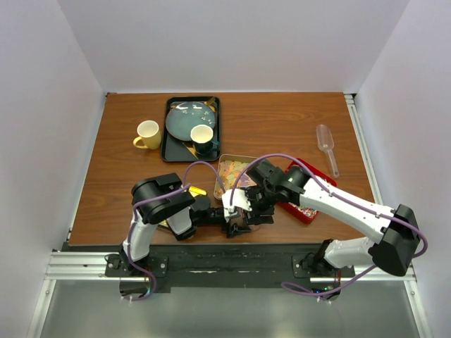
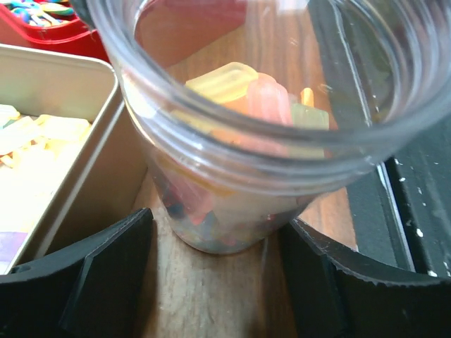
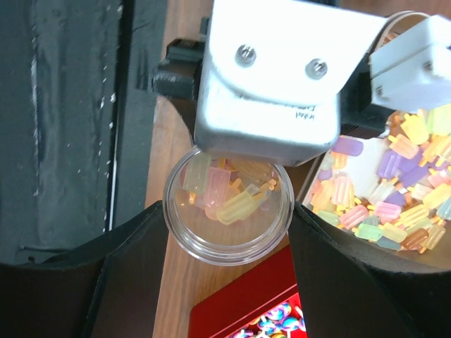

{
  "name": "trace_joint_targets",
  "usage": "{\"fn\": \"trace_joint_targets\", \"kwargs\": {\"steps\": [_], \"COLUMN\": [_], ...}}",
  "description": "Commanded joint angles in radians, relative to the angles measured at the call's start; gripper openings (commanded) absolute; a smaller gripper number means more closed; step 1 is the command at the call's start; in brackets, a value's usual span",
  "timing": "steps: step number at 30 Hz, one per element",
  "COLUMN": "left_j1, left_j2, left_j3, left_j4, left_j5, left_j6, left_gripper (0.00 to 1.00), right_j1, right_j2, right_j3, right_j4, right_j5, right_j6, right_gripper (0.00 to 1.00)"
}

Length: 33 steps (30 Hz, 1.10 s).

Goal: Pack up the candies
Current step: Close the box lid on the packing bottle.

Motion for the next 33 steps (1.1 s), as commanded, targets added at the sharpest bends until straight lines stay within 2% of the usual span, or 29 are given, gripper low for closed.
{"fn": "trace_joint_targets", "kwargs": {"steps": [1,5,6,12,29,33], "left_j1": [0.045,0.046,0.048,0.052,-0.03,-0.029], "left_j2": [0.089,0.065,0.059,0.033,0.099,0.105], "left_j3": [-0.007,-0.025,-0.033,-0.045,0.08,0.078], "left_j4": [0.388,0.389,0.385,0.365,0.356,0.359], "left_j5": [-0.115,-0.072,-0.07,-0.049,-0.072,-0.076], "left_j6": [0.015,0.023,0.02,0.0,-0.031,-0.042], "left_gripper": [0.76,0.78,1.0,1.0,1.0,0.95], "right_j1": [0.008,0.005,0.003,-0.029,-0.048,-0.048], "right_j2": [0.008,-0.007,-0.015,-0.032,-0.08,-0.08], "right_j3": [-0.054,-0.072,-0.077,-0.09,-0.163,-0.158], "right_j4": [0.001,0.003,0.004,0.017,0.007,0.003], "right_j5": [0.042,0.069,0.073,0.07,0.067,0.073], "right_j6": [0.082,0.109,0.112,0.129,0.142,0.139], "right_gripper": [0.6,0.59,0.59,0.58,0.59,0.6]}}
